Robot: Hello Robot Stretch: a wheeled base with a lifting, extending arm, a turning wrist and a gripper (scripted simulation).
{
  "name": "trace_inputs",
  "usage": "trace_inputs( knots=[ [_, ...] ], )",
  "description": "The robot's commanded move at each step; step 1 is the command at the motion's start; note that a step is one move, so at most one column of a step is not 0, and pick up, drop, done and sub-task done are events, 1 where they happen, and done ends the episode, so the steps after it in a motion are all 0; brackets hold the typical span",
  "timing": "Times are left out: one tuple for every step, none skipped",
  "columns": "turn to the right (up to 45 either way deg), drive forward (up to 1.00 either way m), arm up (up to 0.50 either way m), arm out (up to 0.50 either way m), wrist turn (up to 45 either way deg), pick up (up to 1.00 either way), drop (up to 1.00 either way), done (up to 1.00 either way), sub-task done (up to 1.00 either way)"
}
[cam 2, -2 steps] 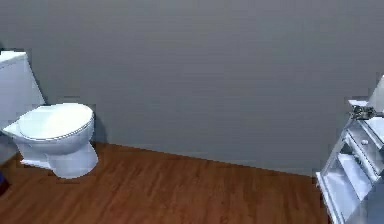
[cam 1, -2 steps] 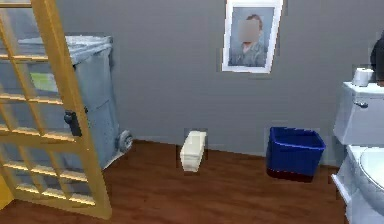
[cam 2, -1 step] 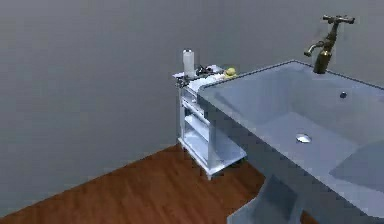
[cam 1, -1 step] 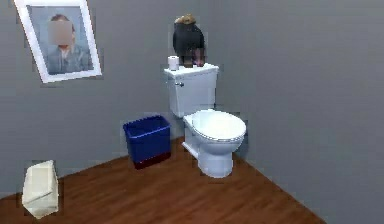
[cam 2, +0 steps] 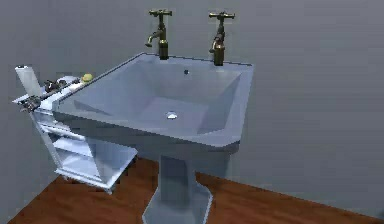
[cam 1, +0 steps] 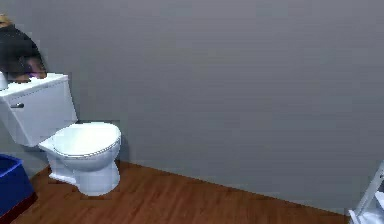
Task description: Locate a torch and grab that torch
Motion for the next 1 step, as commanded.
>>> trace_inputs(
  knots=[
    [0.0, 0.25, 0.0, 0.0, 0.0, 0.0, 0.0, 0.0, 0.0]
  ],
)
